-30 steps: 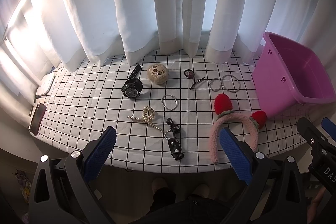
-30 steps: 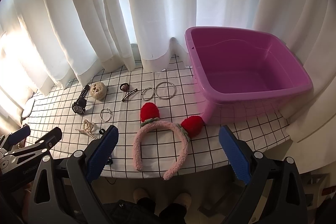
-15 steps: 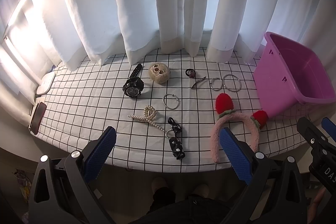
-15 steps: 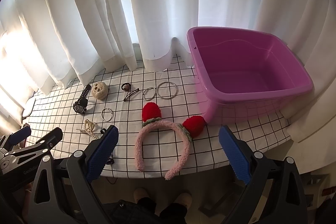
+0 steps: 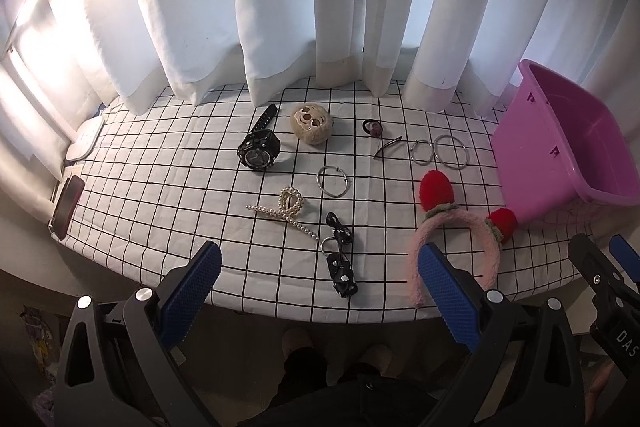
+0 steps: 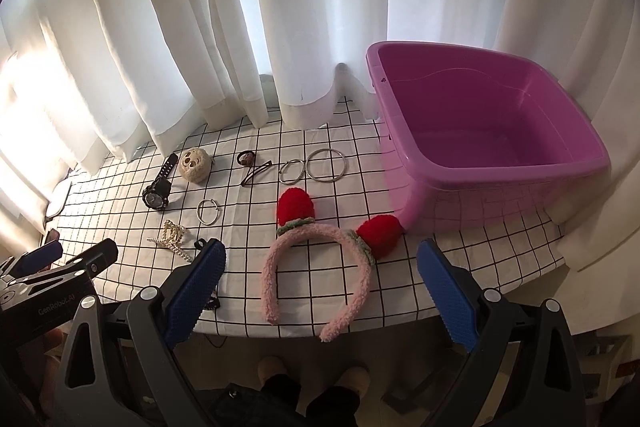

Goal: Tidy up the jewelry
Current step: 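Grasp the black hair tie with left tool while right tool grasps pink headband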

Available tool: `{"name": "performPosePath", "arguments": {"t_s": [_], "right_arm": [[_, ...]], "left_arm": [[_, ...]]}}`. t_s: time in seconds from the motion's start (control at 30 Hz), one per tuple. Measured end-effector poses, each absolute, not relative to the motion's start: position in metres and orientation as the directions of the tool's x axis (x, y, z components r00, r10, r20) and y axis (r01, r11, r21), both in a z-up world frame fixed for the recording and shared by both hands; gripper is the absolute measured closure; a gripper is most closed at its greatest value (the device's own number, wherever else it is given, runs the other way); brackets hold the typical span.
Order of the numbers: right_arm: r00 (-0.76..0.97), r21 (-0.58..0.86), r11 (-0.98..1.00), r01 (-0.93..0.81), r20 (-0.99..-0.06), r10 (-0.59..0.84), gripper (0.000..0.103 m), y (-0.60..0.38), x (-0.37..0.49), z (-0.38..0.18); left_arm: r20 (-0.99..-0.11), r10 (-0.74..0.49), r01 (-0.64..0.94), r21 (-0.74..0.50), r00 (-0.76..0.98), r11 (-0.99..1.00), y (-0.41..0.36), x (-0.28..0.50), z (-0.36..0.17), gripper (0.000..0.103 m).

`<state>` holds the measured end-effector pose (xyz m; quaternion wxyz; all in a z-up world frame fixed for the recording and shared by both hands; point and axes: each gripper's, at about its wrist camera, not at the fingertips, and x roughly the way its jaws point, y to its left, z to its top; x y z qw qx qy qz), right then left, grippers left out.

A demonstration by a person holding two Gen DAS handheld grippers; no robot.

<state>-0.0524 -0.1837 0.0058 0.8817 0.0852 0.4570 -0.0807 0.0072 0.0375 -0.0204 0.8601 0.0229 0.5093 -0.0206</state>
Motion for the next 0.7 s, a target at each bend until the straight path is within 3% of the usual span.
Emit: {"name": "performPosePath", "arguments": {"t_s": [0.37,0.7], "right_arm": [[0.549,0.146,0.967,0.211,-0.836,0.007,0.011,-0.193,-0.057,-0.054],[0.480,0.136,0.942,0.307,-0.877,-0.030,0.011,-0.216,-0.060,-0.118]], "left_arm": [[-0.915,0.020,-0.059,-0.004,0.403,0.998,0.101,0.020,-0.097,0.006],[-0.921,-0.084,-0.021,-0.100,0.380,0.995,0.096,0.019,-0.160,0.006]]}}
